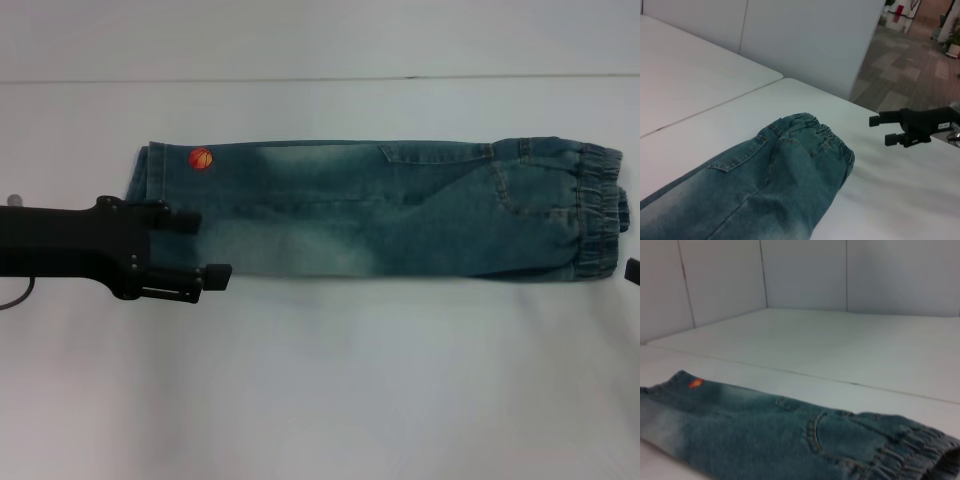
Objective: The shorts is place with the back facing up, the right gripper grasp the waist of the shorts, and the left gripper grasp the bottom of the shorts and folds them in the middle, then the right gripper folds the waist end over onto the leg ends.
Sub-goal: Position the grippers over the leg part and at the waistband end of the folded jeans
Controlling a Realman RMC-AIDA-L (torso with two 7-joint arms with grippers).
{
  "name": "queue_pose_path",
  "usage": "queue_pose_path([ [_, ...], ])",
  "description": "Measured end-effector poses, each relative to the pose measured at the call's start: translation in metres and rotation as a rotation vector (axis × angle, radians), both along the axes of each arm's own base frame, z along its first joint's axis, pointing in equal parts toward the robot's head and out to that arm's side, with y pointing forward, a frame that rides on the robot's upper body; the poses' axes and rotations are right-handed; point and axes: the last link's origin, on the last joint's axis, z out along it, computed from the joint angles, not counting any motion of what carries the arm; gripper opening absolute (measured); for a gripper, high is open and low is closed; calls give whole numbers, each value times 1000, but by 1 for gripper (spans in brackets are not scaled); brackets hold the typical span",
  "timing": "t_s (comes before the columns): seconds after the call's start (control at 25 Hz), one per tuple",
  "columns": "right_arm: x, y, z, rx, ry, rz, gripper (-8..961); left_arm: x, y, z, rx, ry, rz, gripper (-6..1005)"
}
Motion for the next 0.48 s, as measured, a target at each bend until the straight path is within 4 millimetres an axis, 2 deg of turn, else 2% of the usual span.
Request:
queue_pose_path([
  [0.24,17,-7,-10,52,-39,-44,915,-1,0,-1,-6,0,6,903],
  [0.48,26,-2,-17,106,-77,-73,914,-1,0,-1,-9,-1,9,902],
])
